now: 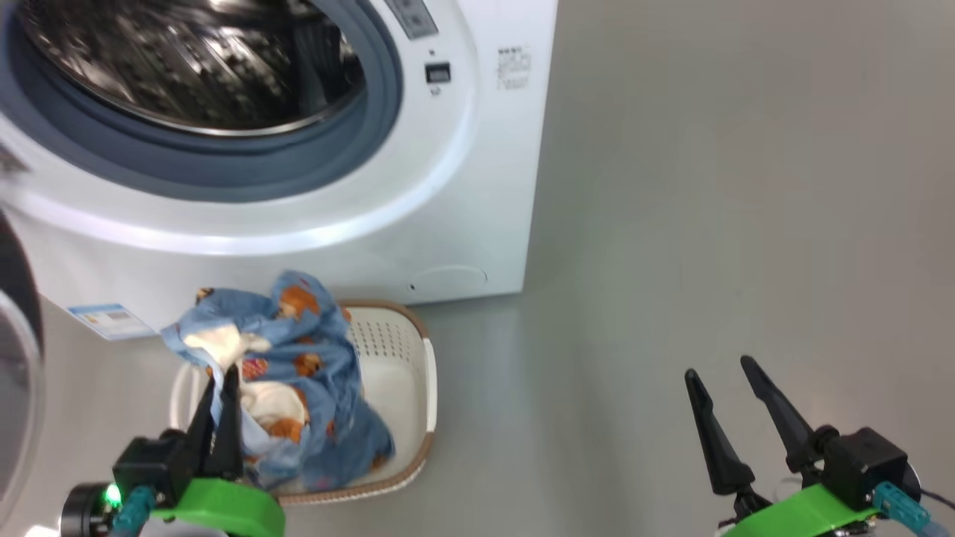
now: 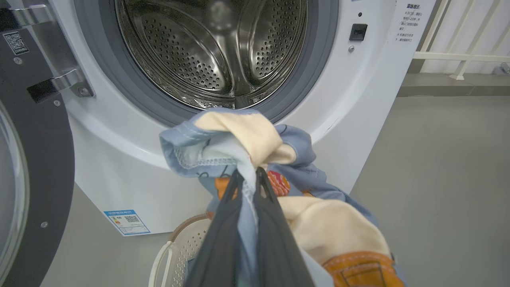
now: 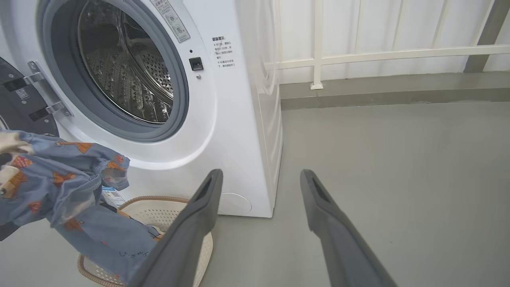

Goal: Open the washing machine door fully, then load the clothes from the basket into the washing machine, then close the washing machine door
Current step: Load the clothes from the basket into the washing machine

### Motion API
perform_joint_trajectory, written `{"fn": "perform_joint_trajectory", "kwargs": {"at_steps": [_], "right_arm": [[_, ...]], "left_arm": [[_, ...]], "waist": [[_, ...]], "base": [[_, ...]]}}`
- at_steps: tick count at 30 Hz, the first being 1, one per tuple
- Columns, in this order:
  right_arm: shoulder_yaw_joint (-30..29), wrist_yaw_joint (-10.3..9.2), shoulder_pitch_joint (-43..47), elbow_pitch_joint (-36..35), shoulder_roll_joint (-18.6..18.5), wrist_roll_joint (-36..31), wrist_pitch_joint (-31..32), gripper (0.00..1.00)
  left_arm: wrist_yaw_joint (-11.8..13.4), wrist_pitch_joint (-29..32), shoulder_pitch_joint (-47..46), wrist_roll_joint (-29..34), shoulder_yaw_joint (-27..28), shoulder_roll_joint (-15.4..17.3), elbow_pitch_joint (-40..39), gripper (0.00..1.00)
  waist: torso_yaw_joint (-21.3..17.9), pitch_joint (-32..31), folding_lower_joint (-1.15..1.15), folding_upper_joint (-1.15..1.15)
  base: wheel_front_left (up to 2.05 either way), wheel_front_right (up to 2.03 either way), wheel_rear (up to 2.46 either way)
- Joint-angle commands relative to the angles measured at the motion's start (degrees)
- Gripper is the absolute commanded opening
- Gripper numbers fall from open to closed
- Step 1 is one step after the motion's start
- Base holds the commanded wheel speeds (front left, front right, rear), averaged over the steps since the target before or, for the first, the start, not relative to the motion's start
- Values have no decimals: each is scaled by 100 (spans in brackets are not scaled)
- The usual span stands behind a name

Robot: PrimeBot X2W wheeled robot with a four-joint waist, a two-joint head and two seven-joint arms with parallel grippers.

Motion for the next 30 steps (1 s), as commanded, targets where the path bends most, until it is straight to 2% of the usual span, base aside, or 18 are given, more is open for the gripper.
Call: {"fn": "perform_joint_trajectory", "kwargs": {"at_steps": [1, 12, 30], "right_arm": [[109, 51, 98, -203, 1, -56, 33, 100], [52, 51, 548, -373, 103, -125, 220, 100], [-130, 51, 789, -530, 169, -244, 354, 100]], "left_arm": [[79, 52, 111, 66, 150, 187, -365, 0], [304, 645, 959, 178, -22, 368, -1547, 0], [466, 852, 1265, 85, 23, 465, -1881, 0]], "waist": [[239, -493, 0, 0], [357, -1045, 0, 0], [343, -1301, 0, 0]], "base": [[0, 0, 0], [0, 0, 0], [0, 0, 0]]}}
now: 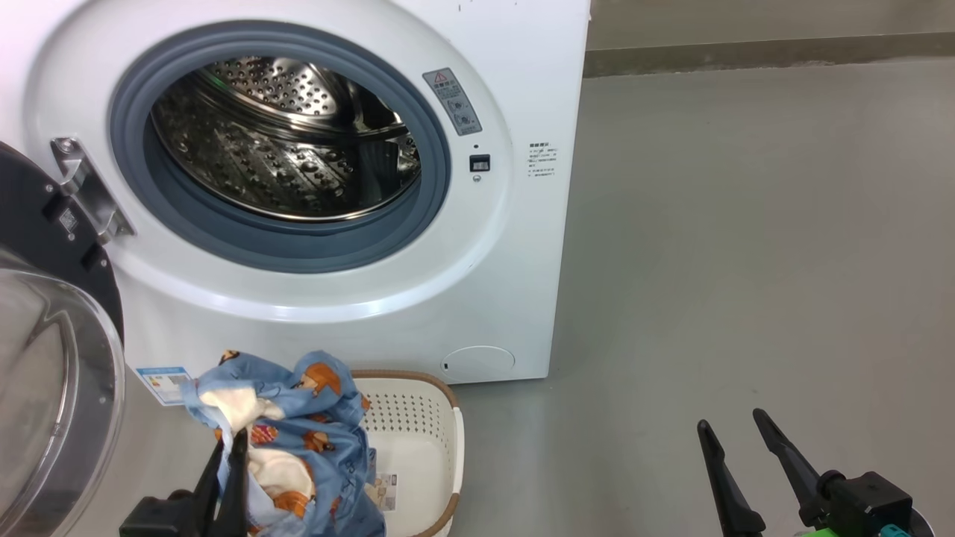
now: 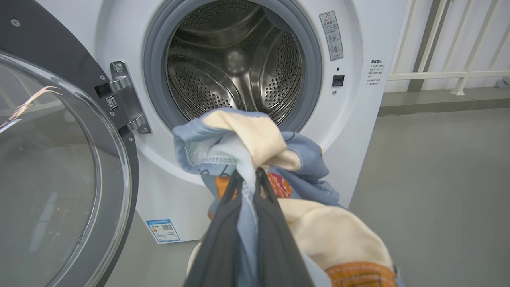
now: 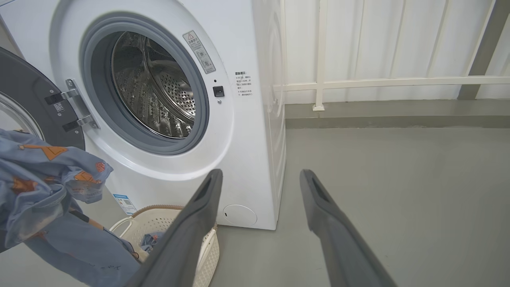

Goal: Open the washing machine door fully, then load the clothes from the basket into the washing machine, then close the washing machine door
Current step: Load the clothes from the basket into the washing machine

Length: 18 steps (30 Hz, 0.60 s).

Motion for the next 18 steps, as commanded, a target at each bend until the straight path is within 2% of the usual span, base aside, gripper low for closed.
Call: {"fn": "perform_joint_trajectory", "kwargs": {"at_steps": [1, 18], "right_arm": [[113, 51, -28, -189, -31, -49, 4, 100], [68, 51, -80, -294, -17, -100, 60, 100]], "left_arm": [[67, -18, -139, -13, 222, 102, -173, 0], [86, -160, -339, -143, 266, 102, 10, 0]], "waist": [[-3, -2, 0, 0], [-3, 103, 0, 0]], "base": [[0, 0, 0], [0, 0, 0]]}}
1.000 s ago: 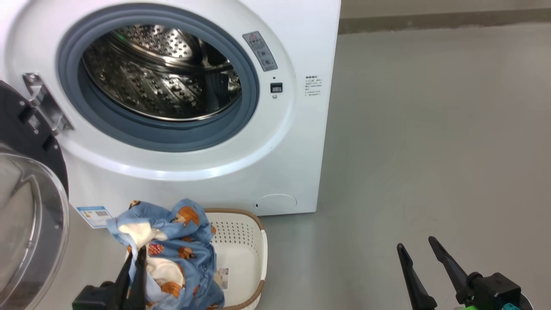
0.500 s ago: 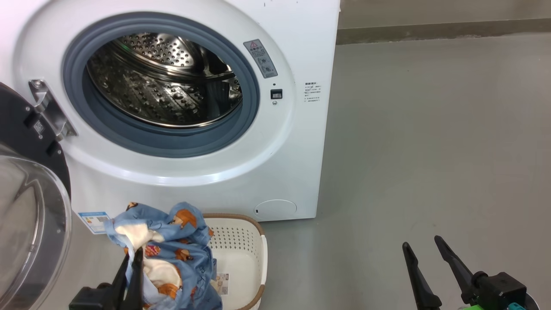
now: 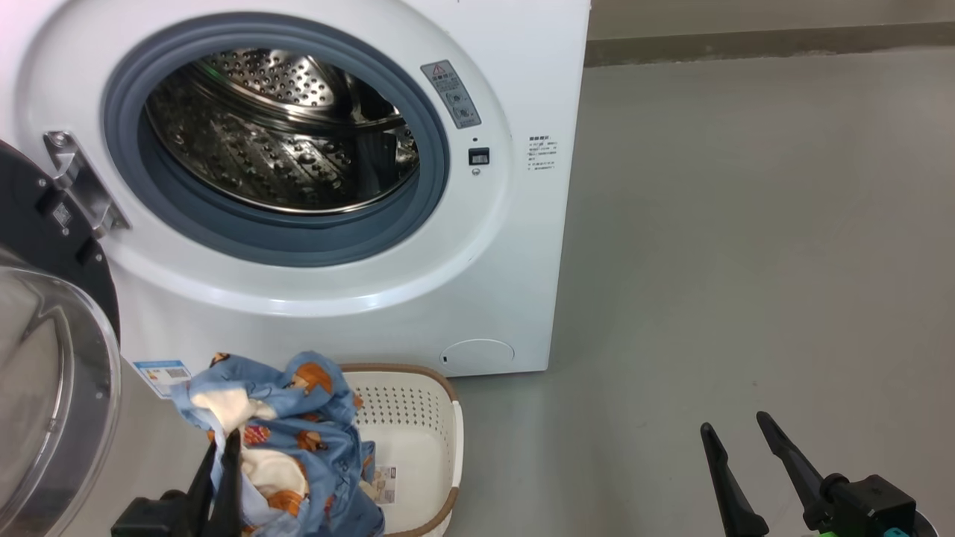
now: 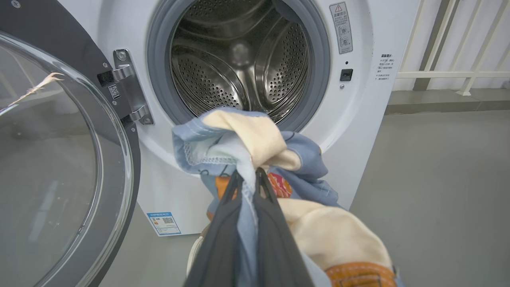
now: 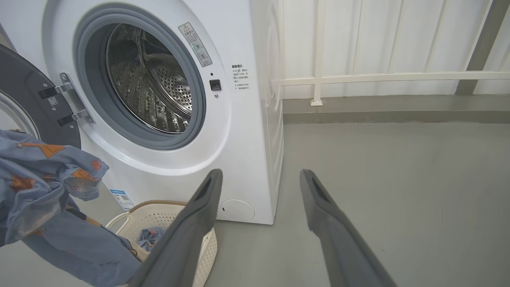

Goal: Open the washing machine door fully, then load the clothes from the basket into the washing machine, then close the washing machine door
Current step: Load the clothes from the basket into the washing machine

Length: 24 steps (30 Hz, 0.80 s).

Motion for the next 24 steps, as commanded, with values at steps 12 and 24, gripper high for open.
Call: {"fn": "perform_joint_trajectory", "kwargs": {"at_steps": [12, 24], "right_arm": [[179, 51, -433, -354, -85, -73, 39, 100], [241, 51, -1064, -455, -204, 30, -93, 100]], "left_arm": [[-65, -266, -1082, -210, 306, 21, 501, 0], [-309, -336, -2922, -428, 466, 45, 1894, 0]], "waist": [[-88, 573, 0, 0], [-490, 1866, 0, 0]], "base": [[0, 0, 0], [0, 0, 0]]}}
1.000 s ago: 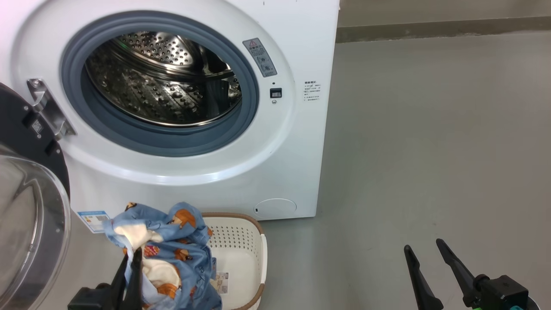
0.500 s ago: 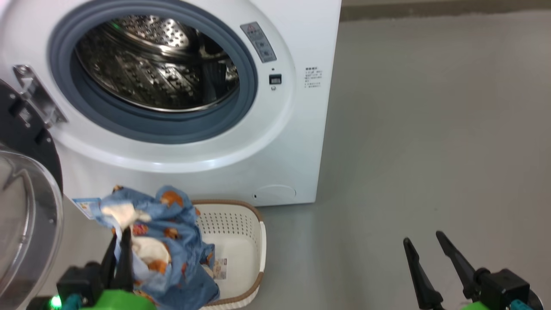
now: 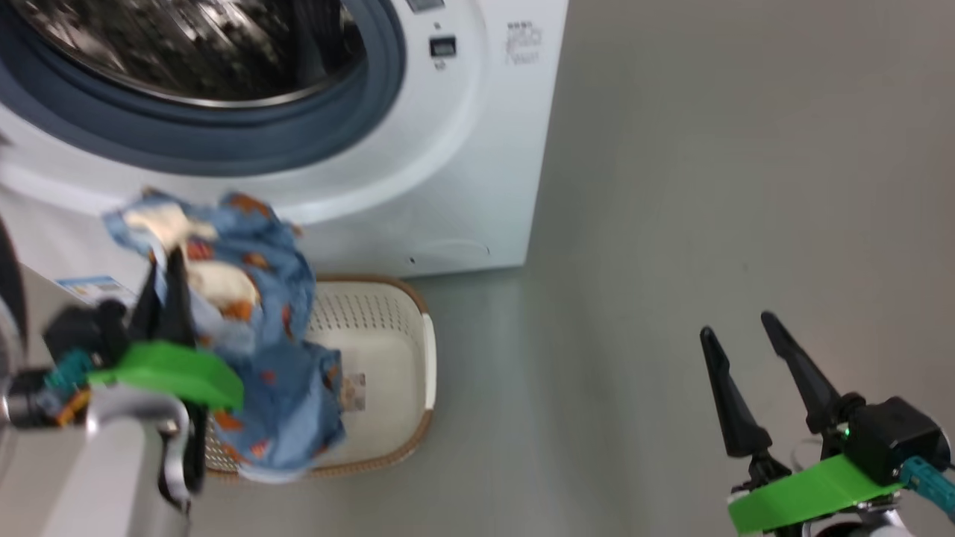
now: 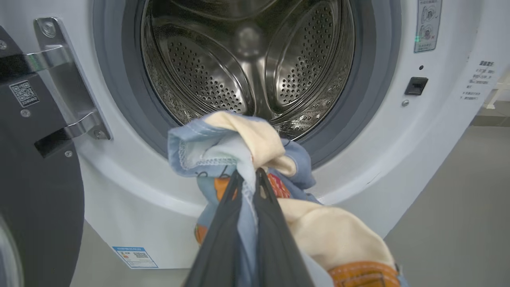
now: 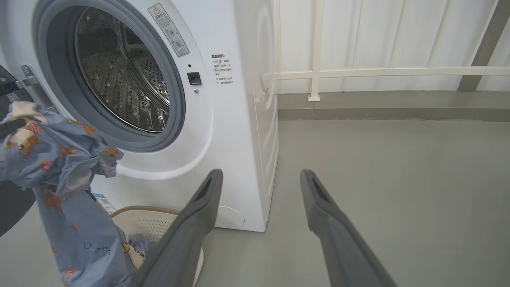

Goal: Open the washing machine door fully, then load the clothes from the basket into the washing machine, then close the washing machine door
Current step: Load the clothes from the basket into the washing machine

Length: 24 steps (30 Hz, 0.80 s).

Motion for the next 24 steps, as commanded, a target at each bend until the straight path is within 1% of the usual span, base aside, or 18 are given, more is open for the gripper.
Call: {"fn": "perform_joint_trajectory", "kwargs": {"at_steps": [1, 5, 12, 18, 22, 23, 24], "right_arm": [[160, 51, -178, -159, -69, 30, -58, 100], [211, 51, -419, -87, -101, 81, -172, 100], [408, 51, -799, 120, -129, 178, -398, 100], [574, 51, -1058, 328, -113, 292, -575, 100], [686, 51, -1196, 474, -93, 372, -685, 100], [730, 51, -1253, 541, -83, 408, -734, 100], [747, 51, -1277, 571, -77, 429, -755, 100]], "left_arm": [[-48, -60, -304, -36, 229, 209, -71, 0], [-161, 18, -1009, -104, 290, 312, 344, 0], [-442, 348, -2178, -314, 417, 578, 1084, 0], [-659, 775, -3107, -510, 554, 909, 1672, 0], [-730, 1179, -3644, -498, 543, 1214, 2010, 0], [-748, 1351, -3905, -482, 536, 1360, 2122, 0], [-754, 1419, -4029, -477, 535, 1419, 2156, 0]], "waist": [[-266, 558, 0, 0], [-408, 962, 0, 0], [-685, 1500, 0, 0], [-948, 1879, 0, 0], [-1140, 2116, 0, 0], [-1230, 2230, 0, 0], [-1269, 2284, 0, 0]], "base": [[0, 0, 0], [0, 0, 0], [0, 0, 0], [0, 0, 0], [0, 0, 0], [0, 0, 0], [0, 0, 0]]}}
